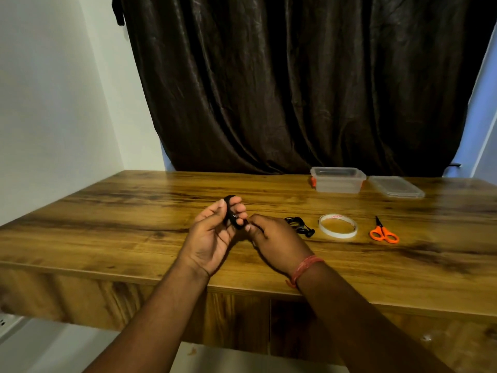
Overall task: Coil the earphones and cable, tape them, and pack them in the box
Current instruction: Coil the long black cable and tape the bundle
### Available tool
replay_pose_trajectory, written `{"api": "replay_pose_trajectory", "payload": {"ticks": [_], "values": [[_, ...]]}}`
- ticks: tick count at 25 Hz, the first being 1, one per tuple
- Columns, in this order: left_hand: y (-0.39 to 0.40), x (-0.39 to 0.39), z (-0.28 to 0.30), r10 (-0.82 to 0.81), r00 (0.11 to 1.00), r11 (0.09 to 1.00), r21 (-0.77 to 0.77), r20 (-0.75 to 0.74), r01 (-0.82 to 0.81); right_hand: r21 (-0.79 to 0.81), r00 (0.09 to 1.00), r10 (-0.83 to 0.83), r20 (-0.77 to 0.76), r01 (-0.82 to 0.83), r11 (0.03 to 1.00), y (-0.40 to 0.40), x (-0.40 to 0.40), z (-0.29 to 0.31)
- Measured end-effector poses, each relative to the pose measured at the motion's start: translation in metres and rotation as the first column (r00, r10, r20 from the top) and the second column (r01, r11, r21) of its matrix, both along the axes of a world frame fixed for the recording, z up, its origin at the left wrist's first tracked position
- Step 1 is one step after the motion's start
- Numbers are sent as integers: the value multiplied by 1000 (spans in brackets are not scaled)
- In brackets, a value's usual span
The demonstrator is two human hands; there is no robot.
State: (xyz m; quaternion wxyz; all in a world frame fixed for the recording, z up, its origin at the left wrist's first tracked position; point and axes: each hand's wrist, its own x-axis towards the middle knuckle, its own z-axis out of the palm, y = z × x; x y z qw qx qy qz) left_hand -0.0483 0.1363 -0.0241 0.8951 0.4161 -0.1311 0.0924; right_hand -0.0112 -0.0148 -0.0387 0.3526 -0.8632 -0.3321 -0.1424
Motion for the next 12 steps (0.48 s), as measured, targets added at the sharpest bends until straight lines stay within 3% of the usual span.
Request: {"api": "replay_pose_trajectory", "payload": {"ticks": [6, 10, 12], "values": [[5, 9, -3, 212, 977, 977, -13, 15, -211, -130, 990, 62, 125, -45, 991, 3, -7, 1], [0, 18, -10, 384, 923, 898, 217, 35, -382, -98, 980, 81, 183, -64, 993, 1, -14, 5], [-4, 23, -16, 405, 914, 866, 318, 4, -385, 13, 987, 65, 145, -68, 998, -1, -12, 7]]}}
